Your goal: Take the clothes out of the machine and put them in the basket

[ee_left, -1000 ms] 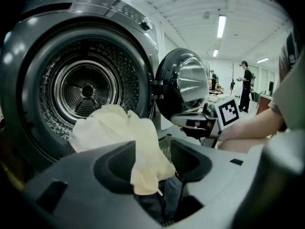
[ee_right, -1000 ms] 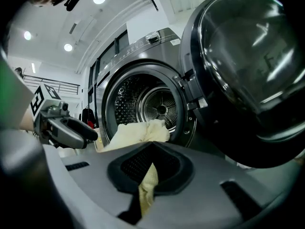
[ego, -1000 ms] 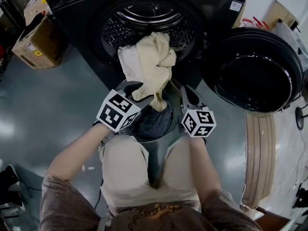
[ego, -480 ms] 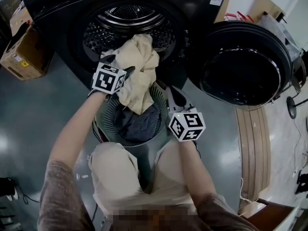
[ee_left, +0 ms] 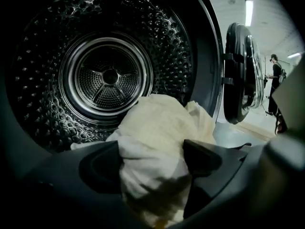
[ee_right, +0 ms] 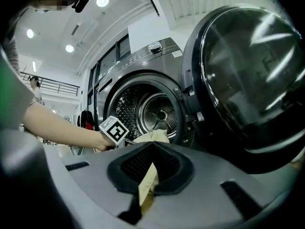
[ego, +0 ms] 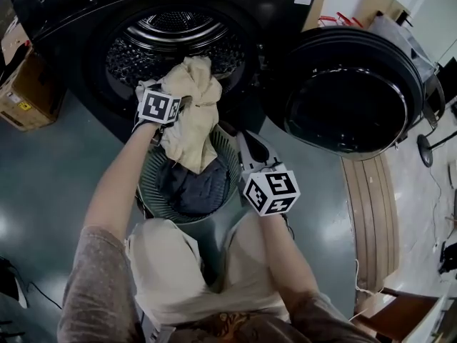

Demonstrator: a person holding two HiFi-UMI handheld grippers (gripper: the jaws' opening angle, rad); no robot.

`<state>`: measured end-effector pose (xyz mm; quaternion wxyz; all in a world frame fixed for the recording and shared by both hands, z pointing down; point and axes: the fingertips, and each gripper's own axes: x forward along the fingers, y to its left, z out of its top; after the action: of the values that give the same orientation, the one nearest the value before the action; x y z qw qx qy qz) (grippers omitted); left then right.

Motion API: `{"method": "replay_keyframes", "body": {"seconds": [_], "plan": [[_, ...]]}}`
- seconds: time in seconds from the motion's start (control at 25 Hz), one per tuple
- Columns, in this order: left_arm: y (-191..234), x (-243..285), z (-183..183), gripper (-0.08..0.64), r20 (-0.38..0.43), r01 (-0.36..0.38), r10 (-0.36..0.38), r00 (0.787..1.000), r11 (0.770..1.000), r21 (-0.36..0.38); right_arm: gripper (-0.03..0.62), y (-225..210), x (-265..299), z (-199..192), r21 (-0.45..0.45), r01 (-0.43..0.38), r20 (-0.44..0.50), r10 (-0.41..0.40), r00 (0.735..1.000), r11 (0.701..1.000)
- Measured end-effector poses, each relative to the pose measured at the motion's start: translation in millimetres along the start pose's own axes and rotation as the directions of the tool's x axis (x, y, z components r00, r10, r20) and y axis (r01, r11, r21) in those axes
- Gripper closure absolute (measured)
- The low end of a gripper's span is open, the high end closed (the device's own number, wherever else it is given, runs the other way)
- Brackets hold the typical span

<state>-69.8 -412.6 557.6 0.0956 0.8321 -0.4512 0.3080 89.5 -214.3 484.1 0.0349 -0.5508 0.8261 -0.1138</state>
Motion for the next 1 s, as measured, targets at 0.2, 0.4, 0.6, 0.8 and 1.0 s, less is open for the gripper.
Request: {"method": "replay_keyframes", "body": {"seconds": [0.2,0.4,0.6,0.8,1.0], "plan": [[-5,-9,-5,0.316,-0.006,0.017,-0.017,1.0,0.999,-0.035,0.595,4,3,-2,-0.006,-0.006,-0.007,0.006,1.0,1.0],[-20,-31,-11,0.421,-0.008,0.105,-0.106,0.994,0.991,-0.083,0.595,3,3,-3,-0.007,-0.008,-0.004,0.008,1.0,1.0],[-58,-78,-30,0.427,0.002,0.232,-0.232,0.973,0.971,-0.054,0.595,-2,4,-6,-0.003,-0.007,-0.014,0.007,1.0,1.0],[-104,-126,-58,0.426,-0.039,0.341,-0.341,0.939,0.94,0.004,0.595,-4,7,-10,0.012,-0.011,-0.017,0.011,1.0,1.0],[-151,-152,-88,0.416,-0.106,0.449,-0.442,0.891,0.892,0.054,0.595,-1,10,-12,0.013,-0.026,-0.022,0.026,0.999,1.0]]}}
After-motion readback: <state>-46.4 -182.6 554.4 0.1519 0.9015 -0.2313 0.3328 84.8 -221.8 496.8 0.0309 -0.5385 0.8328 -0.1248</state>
